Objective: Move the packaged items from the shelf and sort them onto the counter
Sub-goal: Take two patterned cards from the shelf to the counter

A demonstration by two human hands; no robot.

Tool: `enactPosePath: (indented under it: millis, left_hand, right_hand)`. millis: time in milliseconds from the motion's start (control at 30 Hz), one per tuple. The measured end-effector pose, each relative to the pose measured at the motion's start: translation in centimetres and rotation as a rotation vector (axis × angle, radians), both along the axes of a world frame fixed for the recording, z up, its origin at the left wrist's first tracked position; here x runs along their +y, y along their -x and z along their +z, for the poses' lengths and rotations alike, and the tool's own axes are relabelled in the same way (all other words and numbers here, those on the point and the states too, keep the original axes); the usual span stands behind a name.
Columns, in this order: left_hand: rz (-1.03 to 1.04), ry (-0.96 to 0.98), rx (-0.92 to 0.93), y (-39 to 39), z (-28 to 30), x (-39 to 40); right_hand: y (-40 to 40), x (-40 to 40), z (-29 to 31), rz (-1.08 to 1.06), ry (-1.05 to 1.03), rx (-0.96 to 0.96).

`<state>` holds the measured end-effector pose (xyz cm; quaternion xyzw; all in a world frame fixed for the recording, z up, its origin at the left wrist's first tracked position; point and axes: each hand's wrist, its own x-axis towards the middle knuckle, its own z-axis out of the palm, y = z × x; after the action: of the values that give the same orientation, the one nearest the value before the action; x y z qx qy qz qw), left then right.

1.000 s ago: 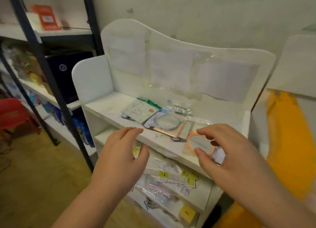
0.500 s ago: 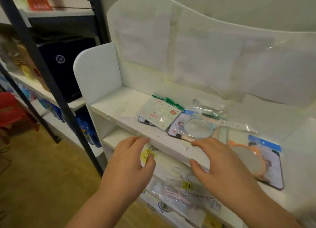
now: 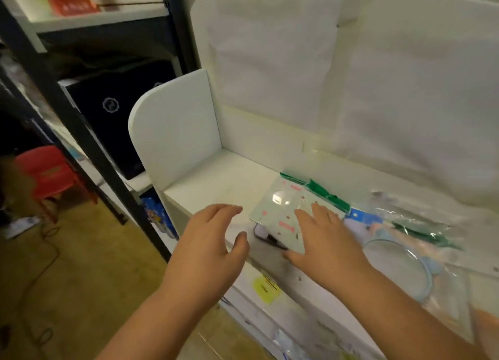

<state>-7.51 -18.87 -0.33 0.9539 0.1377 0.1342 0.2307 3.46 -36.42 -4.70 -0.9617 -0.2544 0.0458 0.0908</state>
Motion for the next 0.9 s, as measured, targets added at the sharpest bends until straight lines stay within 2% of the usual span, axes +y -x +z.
enactPosePath:
  millis: [200,267,367,467,700,800,900]
  left_hand:
    - [-0.13,0.063,0.02,-4.5,-2.1,2.6]
    - [-0.183,0.084,0.044,-5.7,-2.6,3.4]
    - [-0.261,0.095,0.08,-7.4,-3.2,4.9]
    - [-0.323,0.087,0.096,-8.8,-3.9,6.4]
    - [-0.407,0.072,0.116,-10.5,-5.3,6.4]
    - [-0.426,0.067,0.23,-11.6,-6.0,4.3]
    - [-0.473,-0.018,0.315,-13.0,-6.5,2.1]
  right_hand:
    - [-0.4,1.3,-0.3,0.031,0.251,-0.053]
    - [0.0,1.6,0.1,0.026,0.244,-0.023]
    - [0.7,1.7,0.4,-0.058,0.053,-0.018]
    - [0.6,1.6,0.6,-0.225,-0.217,-0.068]
    - [3.5,2.4,2.0,-0.581,-0.687,-0.191]
    - [5.1,3.2,1.8,-0.768,-0.897,-0.186]
    - [6.2,4.0,0.8,-0.981,-1.169,-0.122]
